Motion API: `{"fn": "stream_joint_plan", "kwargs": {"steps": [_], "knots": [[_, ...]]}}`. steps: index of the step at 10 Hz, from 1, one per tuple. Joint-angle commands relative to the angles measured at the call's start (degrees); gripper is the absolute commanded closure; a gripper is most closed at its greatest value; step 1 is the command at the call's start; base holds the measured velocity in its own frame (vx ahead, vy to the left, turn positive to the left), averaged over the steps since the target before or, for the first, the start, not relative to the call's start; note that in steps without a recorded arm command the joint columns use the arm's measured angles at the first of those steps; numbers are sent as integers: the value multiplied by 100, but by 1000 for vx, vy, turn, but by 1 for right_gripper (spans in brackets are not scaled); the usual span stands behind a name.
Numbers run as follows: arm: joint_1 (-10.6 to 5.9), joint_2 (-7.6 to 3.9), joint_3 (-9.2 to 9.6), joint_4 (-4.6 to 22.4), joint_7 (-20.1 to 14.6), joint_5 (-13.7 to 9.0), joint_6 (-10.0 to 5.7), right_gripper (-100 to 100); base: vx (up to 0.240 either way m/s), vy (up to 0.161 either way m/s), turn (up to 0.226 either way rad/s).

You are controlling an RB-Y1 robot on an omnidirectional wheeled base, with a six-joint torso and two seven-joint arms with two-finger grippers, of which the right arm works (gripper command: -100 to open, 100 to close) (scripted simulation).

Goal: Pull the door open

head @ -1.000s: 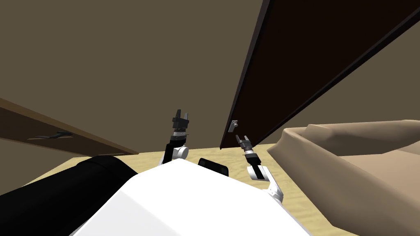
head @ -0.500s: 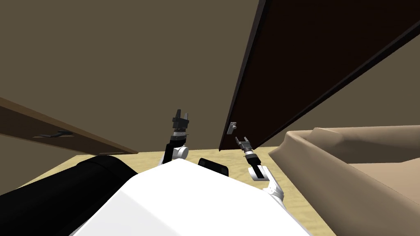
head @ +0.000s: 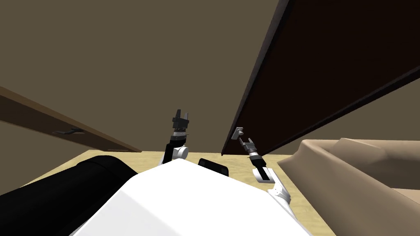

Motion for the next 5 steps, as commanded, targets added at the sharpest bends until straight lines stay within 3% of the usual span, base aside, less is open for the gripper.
{"fn": "stream_joint_plan", "kwargs": {"steps": [1, 4, 5], "knots": [[-50, -37, -134, 169, 9, -56, -92, -100, 182, 126, 120], [-142, -174, -434, 512, -8, -191, -279, -100, 170, 87, 144], [-104, -165, -378, 428, -10, -169, -248, -100, 76, 21, -6]]}}
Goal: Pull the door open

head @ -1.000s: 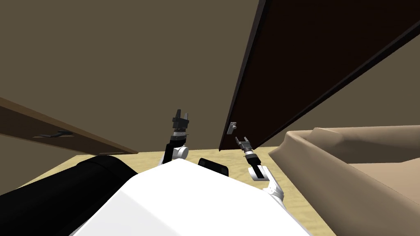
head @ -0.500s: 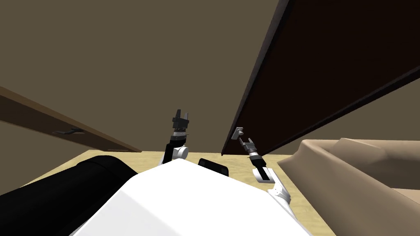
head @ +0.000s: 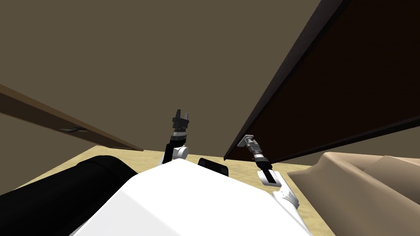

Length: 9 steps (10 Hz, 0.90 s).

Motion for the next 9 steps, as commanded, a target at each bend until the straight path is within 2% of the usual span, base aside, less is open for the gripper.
{"fn": "stream_joint_plan", "kwargs": {"steps": [1, 6, 7, 9], "knots": [[-14, 10, 8, 1, 14, 6, 20, 100, -24, -3, -17], [-14, 10, 8, 1, 14, 6, 20, 100, -10, -8, 5], [-3, 4, 40, -39, -161, -189, 21, 100, -44, -46, 111], [18, 11, 89, -78, -346, -397, 18, 100, -85, -67, 134]]}}
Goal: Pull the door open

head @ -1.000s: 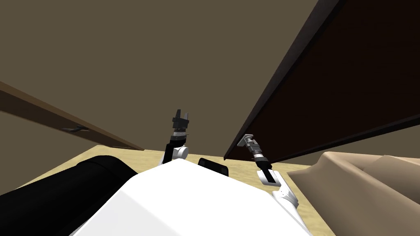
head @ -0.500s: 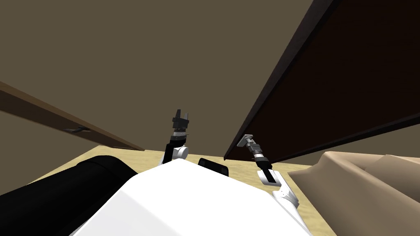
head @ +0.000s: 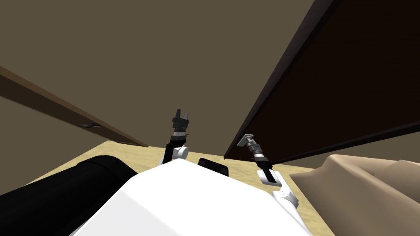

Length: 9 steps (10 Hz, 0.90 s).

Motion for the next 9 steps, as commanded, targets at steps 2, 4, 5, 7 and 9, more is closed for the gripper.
{"fn": "stream_joint_plan", "kwargs": {"steps": [2, 4, 5, 7, 9], "knots": [[45, 31, 100, -67, -286, -307, -24, 100, -74, -72, 110], [75, 40, 170, -124, -543, -607, -29, 100, -101, -77, 115], [92, 45, 208, -155, -680, -769, -31, 100, -97, -72, 113], [130, 56, 296, -227, -988, -1133, -37, 100, -86, -76, 151], [170, 69, 391, -304, -1307, -1488, -44, 100, -83, -75, 138]]}}
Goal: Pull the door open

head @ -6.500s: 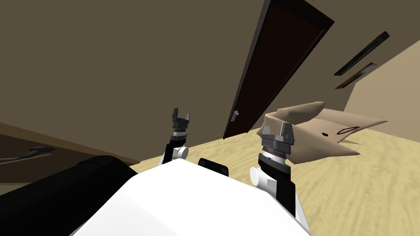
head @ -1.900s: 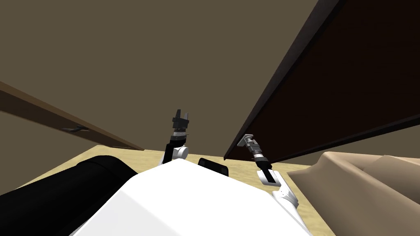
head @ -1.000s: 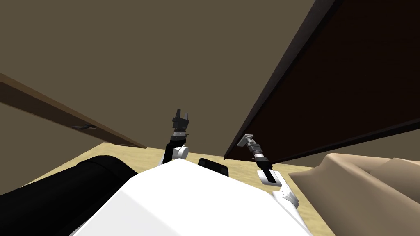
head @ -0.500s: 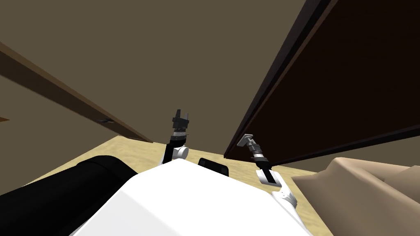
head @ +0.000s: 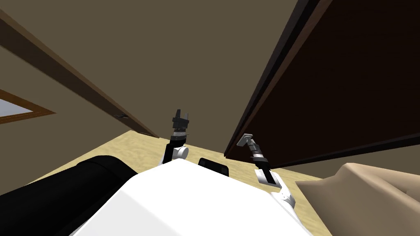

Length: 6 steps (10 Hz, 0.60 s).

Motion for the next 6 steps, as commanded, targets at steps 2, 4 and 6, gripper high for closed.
{"fn": "stream_joint_plan", "kwargs": {"steps": [2, 4, 6], "knots": [[32, 37, 134, -106, -301, -385, -46, 100, -58, -42, 63], [77, 50, 239, -192, -638, -743, -53, 100, -79, -57, 157], [101, 58, 296, -238, -819, -1060, -57, 100, -60, -50, 71]]}}
